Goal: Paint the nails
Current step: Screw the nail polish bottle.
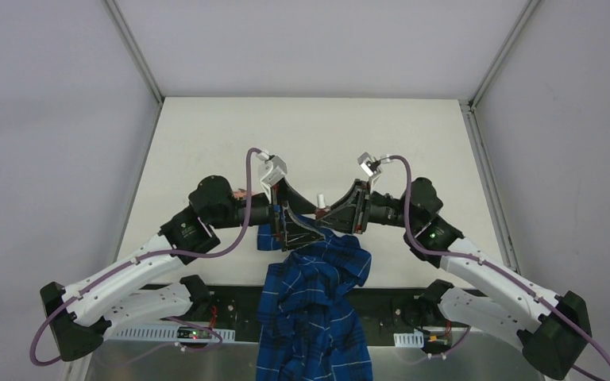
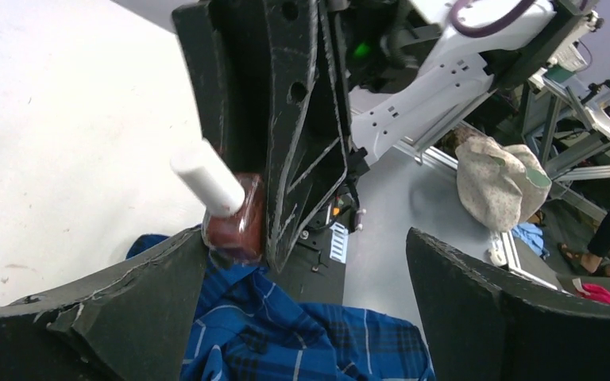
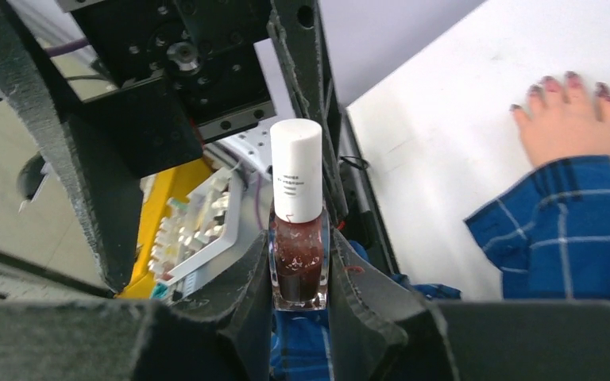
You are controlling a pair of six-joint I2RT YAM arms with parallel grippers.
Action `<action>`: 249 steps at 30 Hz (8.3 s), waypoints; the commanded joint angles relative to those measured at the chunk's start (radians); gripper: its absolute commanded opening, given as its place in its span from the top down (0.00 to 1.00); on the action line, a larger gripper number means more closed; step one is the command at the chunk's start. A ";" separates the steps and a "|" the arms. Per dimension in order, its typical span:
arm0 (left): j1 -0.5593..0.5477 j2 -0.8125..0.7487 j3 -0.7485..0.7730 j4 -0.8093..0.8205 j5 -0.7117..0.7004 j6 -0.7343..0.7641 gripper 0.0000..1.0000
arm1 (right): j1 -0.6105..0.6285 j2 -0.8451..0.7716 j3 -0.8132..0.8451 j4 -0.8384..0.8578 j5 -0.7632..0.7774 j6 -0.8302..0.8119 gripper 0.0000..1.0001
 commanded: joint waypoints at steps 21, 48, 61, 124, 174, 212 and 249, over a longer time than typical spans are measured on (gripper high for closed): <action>0.009 0.073 0.113 -0.215 -0.431 -0.089 0.25 | 0.180 -0.019 0.090 -0.392 0.551 -0.291 1.00; 0.009 0.149 0.067 -0.271 -0.474 -0.197 0.62 | 0.315 0.119 0.179 -0.396 0.775 -0.339 1.00; 0.009 0.180 0.076 -0.271 -0.453 -0.183 1.00 | 0.318 0.112 0.162 -0.375 0.755 -0.336 1.00; 0.084 -0.017 0.013 -0.128 -0.397 -0.158 0.18 | 0.135 -0.093 -0.016 -0.283 0.570 -0.269 1.00; 0.039 0.281 0.107 -0.123 -0.424 -0.209 0.59 | 0.438 0.141 0.124 -0.320 1.162 -0.374 1.00; 0.036 0.013 0.008 0.142 0.138 -0.102 1.00 | -0.043 0.044 -0.013 0.137 -0.131 0.023 1.00; 0.005 0.100 0.033 -0.058 -0.403 -0.056 0.11 | -0.007 -0.142 -0.061 -0.216 0.156 -0.128 1.00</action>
